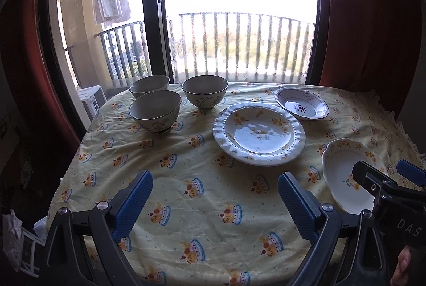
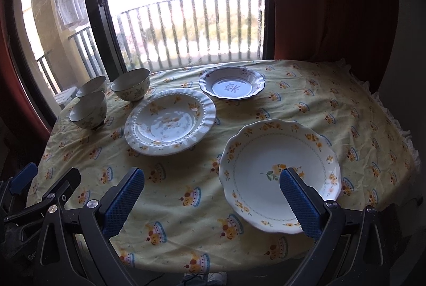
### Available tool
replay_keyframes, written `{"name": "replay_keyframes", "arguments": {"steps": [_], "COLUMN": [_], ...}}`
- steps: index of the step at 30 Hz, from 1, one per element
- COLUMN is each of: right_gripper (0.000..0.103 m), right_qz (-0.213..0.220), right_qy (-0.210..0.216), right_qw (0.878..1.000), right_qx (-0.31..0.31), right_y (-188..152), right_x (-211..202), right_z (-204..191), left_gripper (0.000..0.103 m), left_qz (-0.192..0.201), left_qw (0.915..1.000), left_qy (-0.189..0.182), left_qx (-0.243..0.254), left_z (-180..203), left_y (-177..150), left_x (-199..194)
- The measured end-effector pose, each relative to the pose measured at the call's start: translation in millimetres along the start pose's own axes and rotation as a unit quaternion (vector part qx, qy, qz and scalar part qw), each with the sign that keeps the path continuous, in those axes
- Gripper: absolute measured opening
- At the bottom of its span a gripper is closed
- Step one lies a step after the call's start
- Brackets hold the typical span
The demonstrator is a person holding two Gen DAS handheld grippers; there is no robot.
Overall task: Organize plates and bowls
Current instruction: 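Move both grippers toward the large white orange-flower plate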
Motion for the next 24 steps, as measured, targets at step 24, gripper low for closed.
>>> {"name": "replay_keyframes", "arguments": {"steps": [24], "right_gripper": [0.101], "right_qz": [-0.005], "right_qy": [-0.007], "right_qw": [1.000], "right_qx": [-0.016], "right_y": [10.1], "right_x": [-10.5], "right_z": [-23.3], "left_gripper": [0.096], "left_qz": [-0.012], "left_qw": [0.9999], "left_qy": [0.004], "left_qx": [-0.007], "left_z": [-22.6], "left_y": [15.2], "left_x": [-3.7]}}
Point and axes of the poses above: each gripper's, at about its wrist camera, not at the fingertips, and x roughly the way its jaws point, z to its right, y to its top, the point moved 3 cm from there along x, roughly the way its jaws point, and after that the axes turned 13 degrees about x, right-handed, at the moved point
